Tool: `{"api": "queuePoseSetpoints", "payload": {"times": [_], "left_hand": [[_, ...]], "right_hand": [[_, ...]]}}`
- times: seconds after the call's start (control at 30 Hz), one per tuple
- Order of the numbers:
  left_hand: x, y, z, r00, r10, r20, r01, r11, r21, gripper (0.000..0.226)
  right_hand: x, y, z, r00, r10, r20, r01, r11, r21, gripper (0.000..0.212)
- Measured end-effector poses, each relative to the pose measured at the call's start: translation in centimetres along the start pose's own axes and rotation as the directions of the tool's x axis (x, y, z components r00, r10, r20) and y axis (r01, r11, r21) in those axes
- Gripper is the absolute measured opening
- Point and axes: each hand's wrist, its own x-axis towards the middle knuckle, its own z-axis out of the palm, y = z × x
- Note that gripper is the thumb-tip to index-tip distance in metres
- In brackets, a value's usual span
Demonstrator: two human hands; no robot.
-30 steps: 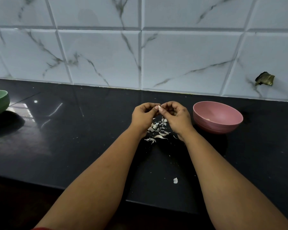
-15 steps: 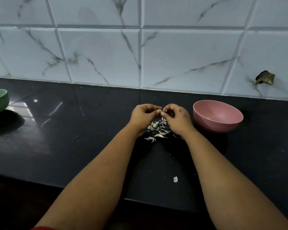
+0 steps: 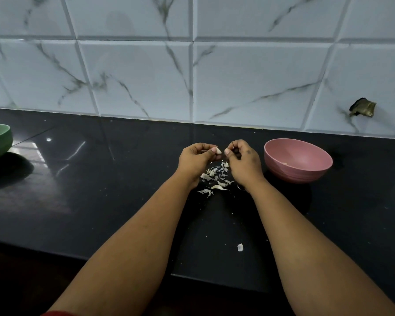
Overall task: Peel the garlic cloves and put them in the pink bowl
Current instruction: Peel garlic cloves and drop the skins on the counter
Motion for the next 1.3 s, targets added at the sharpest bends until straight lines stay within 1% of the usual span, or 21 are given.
{"api": "queuePoseSetpoints", "payload": {"times": [0.1,0.2,0.4,0.57,0.73,0.93,1.07,1.17,1.3], "left_hand": [[0.1,0.1,-0.1,1.000,-0.022,-0.011,0.022,1.000,-0.015,0.011],[0.0,0.1,0.0,1.000,-0.028,-0.006,0.028,1.000,0.007,0.013],[-0.1,-0.2,0.0,1.000,0.003,0.011,-0.005,0.989,0.147,0.012],[-0.4,-0.1,0.1,0.998,0.067,-0.002,-0.064,0.970,0.233,0.012],[-0.1,-0.5,0.1,0.993,0.115,-0.007,-0.105,0.933,0.344,0.012],[-0.1,-0.6,0.2,0.984,0.179,-0.001,-0.163,0.899,0.408,0.016],[-0.2,-0.5,0.3,0.978,0.204,-0.031,-0.174,0.897,0.405,0.021],[-0.1,-0.5,0.2,0.977,0.199,-0.080,-0.162,0.930,0.331,0.021],[-0.1,-0.5,0.2,0.977,0.186,-0.105,-0.152,0.951,0.271,0.015]], "right_hand": [[0.1,0.1,-0.1,0.998,0.039,-0.057,-0.037,0.998,0.042,0.007],[0.2,0.1,-0.2,0.995,0.045,-0.085,-0.038,0.995,0.089,0.009],[0.1,0.1,0.1,0.999,0.033,-0.007,-0.031,0.983,0.179,0.026],[-0.4,-0.4,0.0,0.996,-0.007,0.088,-0.012,0.977,0.212,0.022],[-0.5,-0.5,-0.2,0.997,0.008,0.081,-0.026,0.973,0.228,0.021],[-0.4,-0.6,-0.2,0.997,0.056,0.061,-0.071,0.959,0.275,0.023],[-0.5,-0.9,-0.3,0.993,0.091,0.073,-0.109,0.940,0.324,0.018],[-0.5,-1.0,-0.3,0.991,0.110,0.079,-0.132,0.921,0.366,0.021],[-0.4,-1.0,-0.2,0.986,0.133,0.096,-0.162,0.887,0.432,0.024]]}}
